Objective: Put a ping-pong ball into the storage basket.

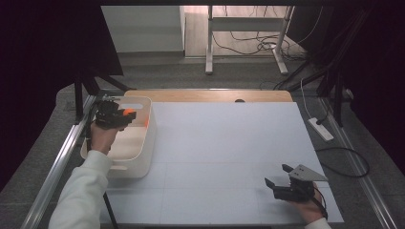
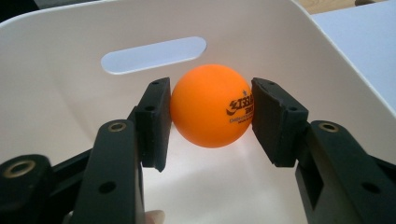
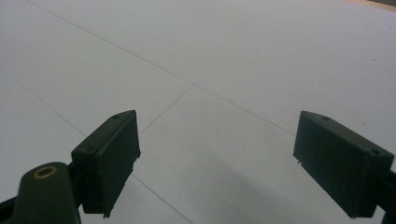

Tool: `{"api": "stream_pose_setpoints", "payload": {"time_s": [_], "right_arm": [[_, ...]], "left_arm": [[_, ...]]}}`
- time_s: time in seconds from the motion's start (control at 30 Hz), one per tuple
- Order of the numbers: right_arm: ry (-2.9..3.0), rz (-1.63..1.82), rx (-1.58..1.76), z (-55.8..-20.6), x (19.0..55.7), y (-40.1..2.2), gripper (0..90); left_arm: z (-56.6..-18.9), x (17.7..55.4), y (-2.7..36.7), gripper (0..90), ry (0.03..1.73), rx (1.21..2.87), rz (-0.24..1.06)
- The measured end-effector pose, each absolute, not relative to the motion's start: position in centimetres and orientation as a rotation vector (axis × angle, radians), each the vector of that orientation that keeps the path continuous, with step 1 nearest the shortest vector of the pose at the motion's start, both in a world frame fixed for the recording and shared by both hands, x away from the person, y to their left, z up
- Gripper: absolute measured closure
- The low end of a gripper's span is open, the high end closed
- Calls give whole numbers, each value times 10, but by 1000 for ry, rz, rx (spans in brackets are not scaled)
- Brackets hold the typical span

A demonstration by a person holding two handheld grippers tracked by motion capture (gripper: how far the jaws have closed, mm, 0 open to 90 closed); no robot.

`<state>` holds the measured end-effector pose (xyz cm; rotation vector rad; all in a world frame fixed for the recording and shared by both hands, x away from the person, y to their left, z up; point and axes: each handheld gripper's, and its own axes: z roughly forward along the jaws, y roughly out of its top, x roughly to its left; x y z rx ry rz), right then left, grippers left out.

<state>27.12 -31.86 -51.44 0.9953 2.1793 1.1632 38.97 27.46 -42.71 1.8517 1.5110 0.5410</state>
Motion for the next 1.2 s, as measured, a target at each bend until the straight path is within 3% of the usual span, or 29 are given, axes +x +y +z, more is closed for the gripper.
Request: {"api": "stream_pose_setpoints", "payload": {"time_s": [0.23, 0.4, 0.53, 1.2], "right_arm": [[2180, 1163, 995, -515, 271, -319, 138], [2181, 1163, 995, -514, 271, -319, 139], [2180, 1162, 996, -514, 271, -319, 138], [2179, 1162, 992, -514, 271, -319, 139]], "left_arm": [[-425, 389, 274, 488, 1511, 1837, 544], [-422, 387, 272, 271, 1503, 1809, 589], [-418, 384, 269, 190, 1479, 1769, 584], [-394, 360, 239, 173, 1257, 1748, 532]]}}
